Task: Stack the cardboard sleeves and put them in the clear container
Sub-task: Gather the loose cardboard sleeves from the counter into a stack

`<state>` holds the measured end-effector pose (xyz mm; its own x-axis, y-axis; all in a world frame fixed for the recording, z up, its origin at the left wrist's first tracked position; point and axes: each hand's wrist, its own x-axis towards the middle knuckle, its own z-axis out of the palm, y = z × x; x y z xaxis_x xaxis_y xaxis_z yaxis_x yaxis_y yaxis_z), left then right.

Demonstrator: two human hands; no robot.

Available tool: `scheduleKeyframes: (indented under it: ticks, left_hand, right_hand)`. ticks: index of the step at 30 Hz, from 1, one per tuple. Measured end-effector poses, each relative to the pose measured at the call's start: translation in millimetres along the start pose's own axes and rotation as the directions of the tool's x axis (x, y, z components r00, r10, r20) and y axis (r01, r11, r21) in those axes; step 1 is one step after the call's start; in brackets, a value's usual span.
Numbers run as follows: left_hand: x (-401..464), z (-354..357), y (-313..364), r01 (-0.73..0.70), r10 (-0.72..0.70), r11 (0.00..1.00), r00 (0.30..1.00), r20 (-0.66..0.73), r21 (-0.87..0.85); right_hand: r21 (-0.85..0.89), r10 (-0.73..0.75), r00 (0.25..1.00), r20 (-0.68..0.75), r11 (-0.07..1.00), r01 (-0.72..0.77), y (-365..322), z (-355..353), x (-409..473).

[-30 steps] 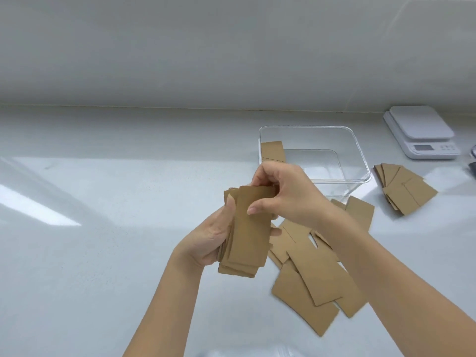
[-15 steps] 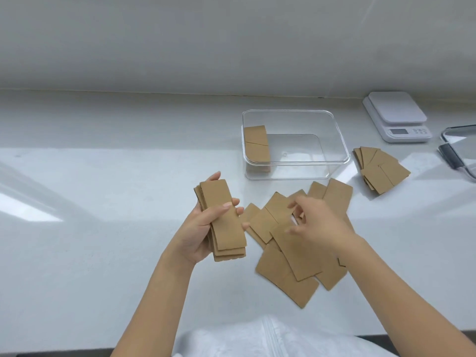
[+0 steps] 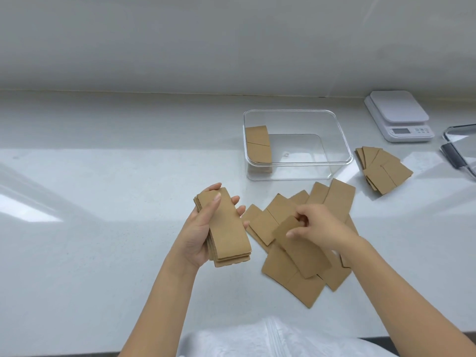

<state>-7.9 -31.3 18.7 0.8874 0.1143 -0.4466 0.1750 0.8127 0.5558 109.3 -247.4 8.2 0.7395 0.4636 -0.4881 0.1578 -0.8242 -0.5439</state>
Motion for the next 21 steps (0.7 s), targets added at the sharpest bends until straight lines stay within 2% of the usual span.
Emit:
scheduleKeyframes:
  ticks: [3,6,8,10,13,15,18,21]
  left_hand:
    - [2.6,-3.2,1.4,-0.037,0.036,0.998,0.999,-0.023,-0.045]
    - [4.3,-5.6,2.1,-0.071,0.068,0.992,0.997,-0.032,-0.104]
    - [3.7,-6.3,1.9,-0.085,0.082,0.99,0.996,-0.039,-0.112]
    - [2.5,-5.9,2.2,-0.092,0.088,0.99,0.995,-0.04,-0.11]
    - [0.0,-5.1,3.7,-0.099,0.095,0.99,0.995,-0.04,-0.099]
    - [-0.9,-5.7,3.6,-0.103,0.099,0.991,0.994,-0.048,-0.089]
    - [-1.2,-7.3,1.7,-0.103,0.099,0.992,0.994,-0.056,-0.072]
    - [-1.0,-6.9,0.8,-0.098,0.094,0.993,0.994,-0.06,-0.064]
  right_hand:
    - [0.218,0.007,0.999,-0.039,0.976,0.001,-4.9,-21.2,3.4]
    - [0.555,0.109,0.983,-0.146,0.832,-0.01,-9.5,-23.5,14.5]
    - [0.657,0.213,0.964,-0.162,0.752,-0.056,-7.1,-12.0,23.1]
    - [0.607,0.282,0.942,-0.181,0.786,-0.119,-1.9,5.0,30.4]
    - [0.273,0.269,0.914,-0.305,0.944,-0.186,0.2,23.4,33.9]
    - [0.108,0.2,0.898,-0.392,0.979,-0.171,-2.3,28.7,32.9]
    - [0.016,0.15,0.885,-0.441,0.987,-0.159,-7.3,30.0,32.9]
    - [-0.005,0.139,0.891,-0.432,0.988,-0.157,-11.3,29.3,34.7]
